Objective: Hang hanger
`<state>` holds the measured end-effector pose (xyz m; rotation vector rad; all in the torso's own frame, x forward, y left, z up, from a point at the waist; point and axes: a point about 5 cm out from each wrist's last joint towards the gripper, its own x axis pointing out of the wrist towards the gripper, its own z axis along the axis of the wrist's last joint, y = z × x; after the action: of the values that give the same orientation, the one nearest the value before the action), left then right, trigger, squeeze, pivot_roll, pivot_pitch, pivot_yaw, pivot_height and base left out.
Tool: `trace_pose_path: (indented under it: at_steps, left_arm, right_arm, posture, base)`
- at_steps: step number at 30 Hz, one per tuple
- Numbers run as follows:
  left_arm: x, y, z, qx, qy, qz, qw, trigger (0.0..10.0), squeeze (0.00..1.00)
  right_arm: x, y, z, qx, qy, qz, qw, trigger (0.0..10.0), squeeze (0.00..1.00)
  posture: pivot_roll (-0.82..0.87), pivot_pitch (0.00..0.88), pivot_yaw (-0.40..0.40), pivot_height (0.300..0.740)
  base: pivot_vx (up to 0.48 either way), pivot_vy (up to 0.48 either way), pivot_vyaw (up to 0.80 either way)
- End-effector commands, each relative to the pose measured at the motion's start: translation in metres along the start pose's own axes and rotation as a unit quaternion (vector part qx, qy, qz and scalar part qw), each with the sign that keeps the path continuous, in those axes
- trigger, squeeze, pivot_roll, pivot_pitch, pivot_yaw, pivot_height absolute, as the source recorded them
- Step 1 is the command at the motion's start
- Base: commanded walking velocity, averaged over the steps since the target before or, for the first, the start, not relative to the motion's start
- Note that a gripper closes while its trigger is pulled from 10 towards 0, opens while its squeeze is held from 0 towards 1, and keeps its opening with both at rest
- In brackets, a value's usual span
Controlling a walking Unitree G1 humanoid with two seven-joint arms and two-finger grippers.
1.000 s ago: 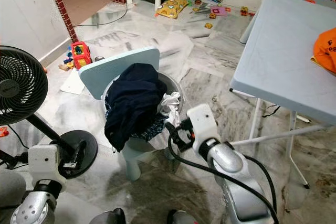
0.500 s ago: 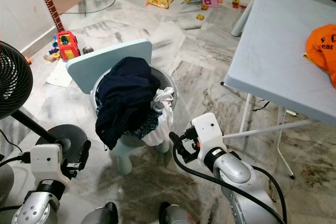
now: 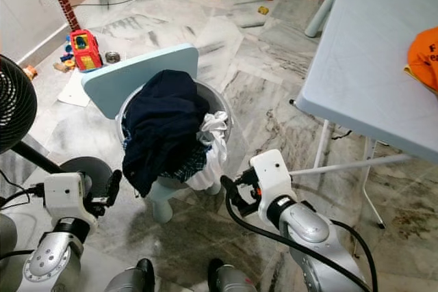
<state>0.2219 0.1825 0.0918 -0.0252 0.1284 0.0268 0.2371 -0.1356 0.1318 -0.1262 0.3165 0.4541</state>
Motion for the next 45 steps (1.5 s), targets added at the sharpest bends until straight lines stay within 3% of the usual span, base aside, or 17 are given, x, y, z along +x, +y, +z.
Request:
trace_pose_path:
  at_steps: [1, 22, 26, 30, 40, 45]
  left_arm:
    - [-0.002, 0.0, -0.005, -0.002, 0.013, 0.002, 1.0, 10.0, 0.0]
    - [0.008, -0.009, -0.005, -0.012, 0.015, -0.019, 1.0, 10.0, 0.0]
    - [0.002, -0.009, -0.018, 0.009, 0.057, -0.016, 0.998, 10.0, 0.0]
    - [-0.001, -0.005, -0.023, 0.001, 0.071, -0.017, 0.997, 10.0, 0.0]
    - [0.009, 0.0, -0.028, 0.006, 0.102, -0.024, 0.995, 10.0, 0.0]
    - [0.016, 0.008, -0.042, 0.023, 0.156, -0.028, 0.987, 10.0, 0.0]
  right_arm:
    - [-0.002, 0.0, 0.0, 0.001, 0.001, -0.004, 1.0, 10.0, 0.0]
    - [0.014, 0.0, 0.004, 0.001, -0.015, -0.009, 1.0, 10.0, 0.0]
    - [0.017, -0.001, 0.004, 0.0, -0.019, -0.009, 1.0, 10.0, 0.0]
    - [0.019, -0.001, 0.006, 0.001, -0.024, -0.01, 1.0, 10.0, 0.0]
    - [0.019, -0.003, 0.007, 0.0, -0.031, -0.016, 0.999, 10.0, 0.0]
    - [0.017, -0.002, 0.007, -0.001, -0.03, -0.015, 0.999, 10.0, 0.0]
  posture:
    - [-0.13, 0.288, -0.085, 0.74]
    - [-0.11, 0.226, -0.058, 0.74]
    - [-0.1, 0.214, -0.053, 0.74]
    - [-0.1, 0.209, -0.049, 0.74]
    - [-0.11, 0.203, -0.039, 0.74]
    - [-0.12, 0.214, -0.048, 0.74]
  base:
    - [0.33, 0.0, 0.0]
    - [0.209, 0.0, 0.0]
    - [0.0, 0.0, 0.0]
    - [0.0, 0.0, 0.0]
    - [0.0, 0.0, 0.0]
    - [0.0, 0.0, 0.0]
